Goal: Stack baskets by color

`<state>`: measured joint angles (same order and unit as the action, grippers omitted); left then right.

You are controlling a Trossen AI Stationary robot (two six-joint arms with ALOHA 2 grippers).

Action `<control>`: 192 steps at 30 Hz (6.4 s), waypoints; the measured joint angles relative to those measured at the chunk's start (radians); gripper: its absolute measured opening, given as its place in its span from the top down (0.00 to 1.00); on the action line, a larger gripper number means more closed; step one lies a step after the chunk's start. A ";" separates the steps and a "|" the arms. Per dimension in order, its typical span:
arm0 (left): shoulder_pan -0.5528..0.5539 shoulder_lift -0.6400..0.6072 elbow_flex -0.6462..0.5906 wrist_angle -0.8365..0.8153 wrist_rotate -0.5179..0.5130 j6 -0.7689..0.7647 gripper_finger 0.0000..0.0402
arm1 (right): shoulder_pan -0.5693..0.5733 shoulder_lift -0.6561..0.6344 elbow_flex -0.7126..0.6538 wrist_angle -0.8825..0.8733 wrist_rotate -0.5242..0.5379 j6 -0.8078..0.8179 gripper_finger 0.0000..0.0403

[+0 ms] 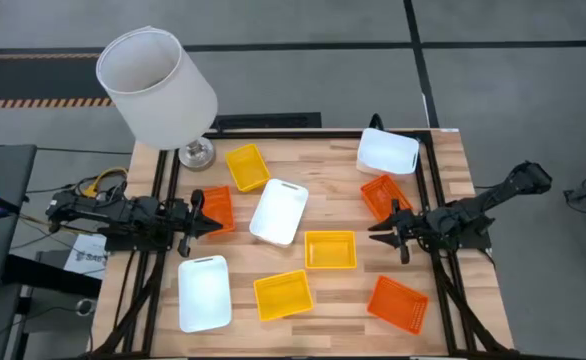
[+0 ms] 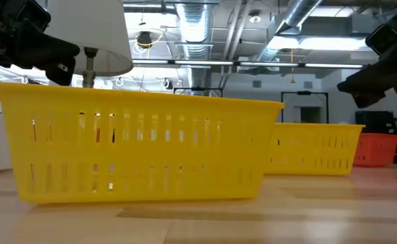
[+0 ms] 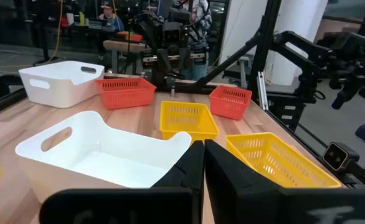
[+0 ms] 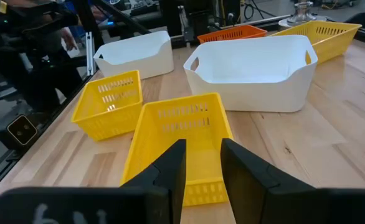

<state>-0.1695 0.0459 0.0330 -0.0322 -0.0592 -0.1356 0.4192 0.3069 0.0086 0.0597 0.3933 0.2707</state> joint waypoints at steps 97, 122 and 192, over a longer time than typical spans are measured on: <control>-0.272 0.946 0.906 -1.143 -0.001 -1.396 0.59 | -0.001 0.000 0.000 0.002 0.000 0.482 0.69; -0.735 1.208 0.906 -1.173 0.060 -2.267 0.43 | -0.001 0.000 0.000 0.006 0.000 0.570 0.69; 0.179 1.248 1.261 -1.103 -0.150 -1.139 1.00 | -0.009 0.000 0.000 0.006 0.001 0.620 0.69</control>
<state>0.0099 1.2942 1.2938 -1.1354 -0.2089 -1.2744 0.4099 0.3073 0.0082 0.0654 0.3939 0.8909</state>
